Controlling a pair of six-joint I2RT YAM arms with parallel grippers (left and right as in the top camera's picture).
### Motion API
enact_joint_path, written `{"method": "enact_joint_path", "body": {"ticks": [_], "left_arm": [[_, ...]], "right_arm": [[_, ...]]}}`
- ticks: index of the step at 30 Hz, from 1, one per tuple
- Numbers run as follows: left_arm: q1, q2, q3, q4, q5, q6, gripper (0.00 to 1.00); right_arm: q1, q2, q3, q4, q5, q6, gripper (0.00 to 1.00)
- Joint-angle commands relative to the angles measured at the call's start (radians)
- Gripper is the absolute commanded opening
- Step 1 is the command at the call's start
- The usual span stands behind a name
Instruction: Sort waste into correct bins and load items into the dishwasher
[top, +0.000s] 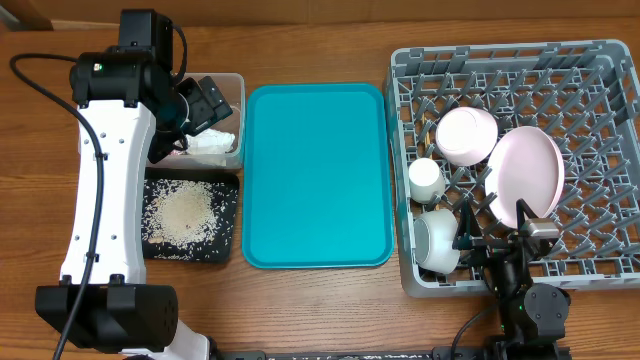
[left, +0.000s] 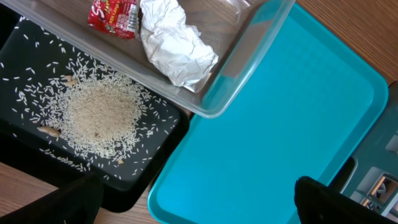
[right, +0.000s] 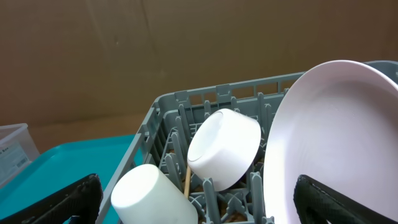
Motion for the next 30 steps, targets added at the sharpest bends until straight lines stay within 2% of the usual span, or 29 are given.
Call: {"method": "enact_joint_path", "body": {"ticks": [1, 7, 15, 21, 26, 30], "left_arm": [[-0.003, -0.002, 0.014, 0.001, 0.0, -0.002, 1.0], [-0.018, -0.075, 0.014, 0.001, 0.001, -0.002, 1.0], [-0.084, -0.343, 0.014, 0.0, 0.0, -0.002, 1.0], [-0.114, -0.533, -0.012, -0.016, -0.121, -0.001, 1.0], [-0.114, -0.679, -0.126, -0.03, -0.12, -0.002, 1.0], [-0.114, -0.808, -0.293, -0.032, -0.13, -0.002, 1.0]], "right_arm": [[-0.004, -0.012, -0.01, 0.005, -0.005, 0.0, 1.0], [-0.004, -0.012, -0.01, 0.005, -0.005, 0.0, 1.0], [-0.004, -0.012, -0.01, 0.005, -0.005, 0.0, 1.0], [-0.004, -0.012, -0.01, 0.005, -0.005, 0.0, 1.0], [-0.004, -0.012, -0.01, 0.005, -0.005, 0.0, 1.0], [-0.004, -0.012, -0.01, 0.005, -0.005, 0.0, 1.0]]}}
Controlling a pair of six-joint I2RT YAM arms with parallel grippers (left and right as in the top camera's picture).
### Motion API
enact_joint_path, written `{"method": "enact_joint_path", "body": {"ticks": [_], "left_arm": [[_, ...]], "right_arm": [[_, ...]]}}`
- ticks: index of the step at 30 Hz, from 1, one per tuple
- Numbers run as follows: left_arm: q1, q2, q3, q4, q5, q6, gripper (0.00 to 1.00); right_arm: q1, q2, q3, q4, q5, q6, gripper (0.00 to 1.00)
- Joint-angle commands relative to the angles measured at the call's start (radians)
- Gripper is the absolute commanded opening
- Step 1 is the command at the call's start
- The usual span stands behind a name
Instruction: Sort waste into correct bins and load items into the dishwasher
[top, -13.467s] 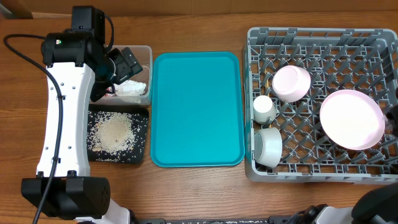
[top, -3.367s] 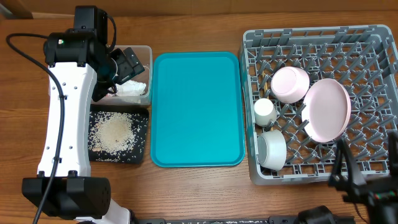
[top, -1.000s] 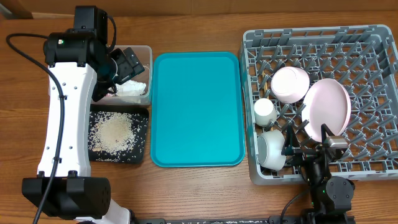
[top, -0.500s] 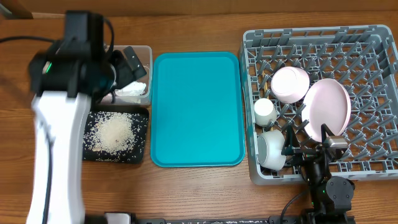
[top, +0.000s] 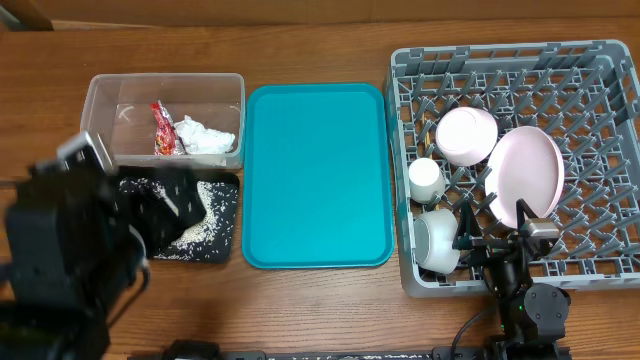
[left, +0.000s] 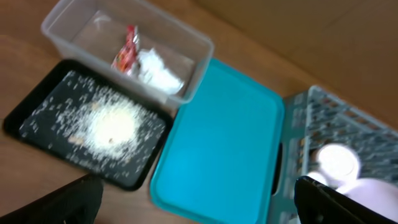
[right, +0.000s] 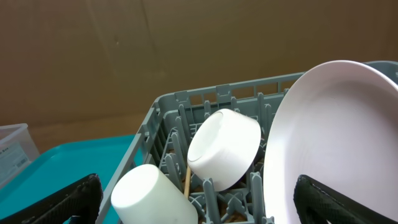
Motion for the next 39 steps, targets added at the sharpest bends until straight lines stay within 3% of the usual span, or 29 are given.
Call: {"method": "enact_joint_path", "body": {"ticks": [1, 5, 10, 18, 26, 30, 39], "left_arm": [[-0.008, -0.1, -0.159, -0.004, -0.03, -0.002, 1.0], [-0.008, -0.231, -0.357, 0.04, 0.008, -0.07, 1.0], [-0.008, -0.415, -0.625, 0.235, 0.012, -0.22, 1.0], [-0.008, -0.689, -1.062, 0.83, 0.089, -0.211, 1.0], [-0.006, -0.87, -1.415, 1.413, 0.103, -0.088, 1.0], [-0.004, -0.928, -1.519, 1.501, 0.101, -0.029, 1.0], [-0.001, -0.995, -1.686, 1.476, 0.071, 0.125, 1.0]], "right_arm": [[-0.003, -0.012, -0.01, 0.005, -0.005, 0.0, 1.0], [-0.003, -0.012, -0.01, 0.005, -0.005, 0.0, 1.0], [-0.003, -0.012, -0.01, 0.005, -0.005, 0.0, 1.0], [-0.003, -0.012, -0.01, 0.005, -0.005, 0.0, 1.0], [-0.003, -0.012, -0.01, 0.005, -0.005, 0.0, 1.0], [-0.003, -0.012, -0.01, 0.005, -0.005, 0.0, 1.0], [-0.003, -0.012, -0.01, 0.005, -0.005, 0.0, 1.0]]}}
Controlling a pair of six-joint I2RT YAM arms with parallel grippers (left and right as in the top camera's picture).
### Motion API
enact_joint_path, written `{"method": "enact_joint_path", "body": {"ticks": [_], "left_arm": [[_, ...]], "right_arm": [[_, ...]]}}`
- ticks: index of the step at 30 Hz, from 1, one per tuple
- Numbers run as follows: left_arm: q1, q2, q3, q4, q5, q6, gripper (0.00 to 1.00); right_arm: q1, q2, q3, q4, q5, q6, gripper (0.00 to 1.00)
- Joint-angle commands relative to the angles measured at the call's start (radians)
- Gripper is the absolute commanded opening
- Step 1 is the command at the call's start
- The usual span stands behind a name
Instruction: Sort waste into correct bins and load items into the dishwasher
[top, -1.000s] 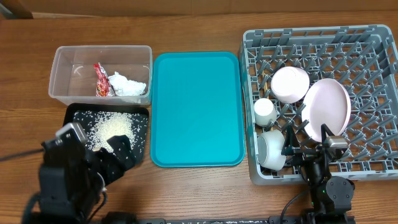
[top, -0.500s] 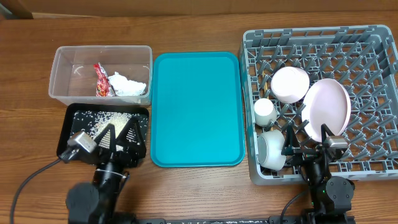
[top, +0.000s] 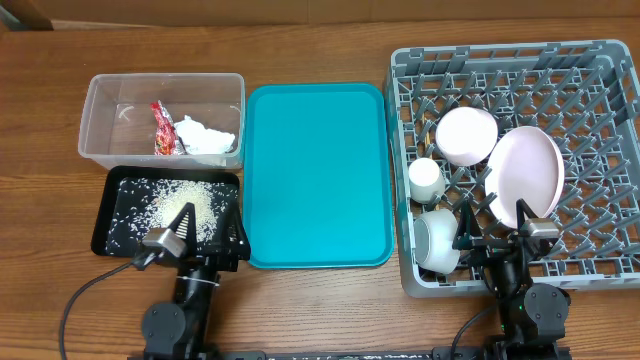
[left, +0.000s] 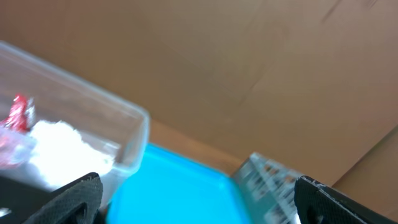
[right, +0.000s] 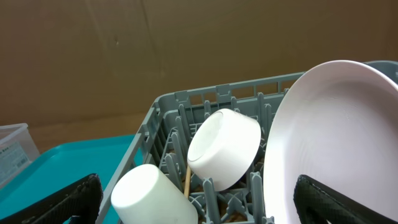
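A clear bin at the back left holds a red wrapper and crumpled white paper. In front of it a black tray carries scattered rice. The grey dish rack on the right holds a pink bowl, a pink plate, a white cup and a pale bowl. My left gripper sits low at the black tray's front edge, open and empty. My right gripper rests at the rack's front edge, open and empty.
A teal tray lies bare between the bins and the rack. The left wrist view looks level across the clear bin, the teal tray and the rack, blurred. Brown cardboard stands behind the table.
My left arm, a blur over the black tray's left side before, now sits folded at the table's front edge with its gripper low and level. The right arm has not moved.
At first my left arm reached over the clear bin, its gripper open above the bin's near corner, the wrapper and paper lying inside. Then the arm was back over the black tray's left side, looking down from high. Now it is folded at the front edge.
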Motion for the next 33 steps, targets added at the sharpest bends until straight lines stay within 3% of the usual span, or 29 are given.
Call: {"method": "enact_joint_path", "body": {"ticks": [1, 4, 7, 11, 20, 26, 33], "left_arm": [[0.002, -0.015, -0.031, -0.056, -0.019, 0.115, 1.0], [0.002, -0.015, -0.031, -0.132, -0.03, 0.229, 1.0], [0.002, -0.015, -0.031, -0.13, -0.026, 0.403, 1.0], [0.002, -0.015, -0.031, -0.13, -0.026, 0.541, 1.0], [0.008, -0.015, -0.031, -0.13, -0.026, 0.549, 1.0], [0.117, -0.015, -0.031, -0.129, -0.027, 0.549, 1.0], [0.13, -0.014, -0.031, -0.13, -0.027, 0.549, 1.0]], "right_arm": [[-0.004, -0.012, -0.01, 0.006, -0.005, 0.0, 1.0], [-0.004, -0.012, -0.01, 0.006, -0.005, 0.0, 1.0], [-0.004, -0.012, -0.01, 0.006, -0.005, 0.0, 1.0], [-0.004, -0.012, -0.01, 0.006, -0.005, 0.0, 1.0], [-0.004, -0.012, -0.01, 0.006, -0.005, 0.0, 1.0], [-0.004, -0.012, -0.01, 0.006, -0.005, 0.0, 1.0], [-0.004, -0.012, -0.01, 0.006, -0.005, 0.0, 1.0]]}}
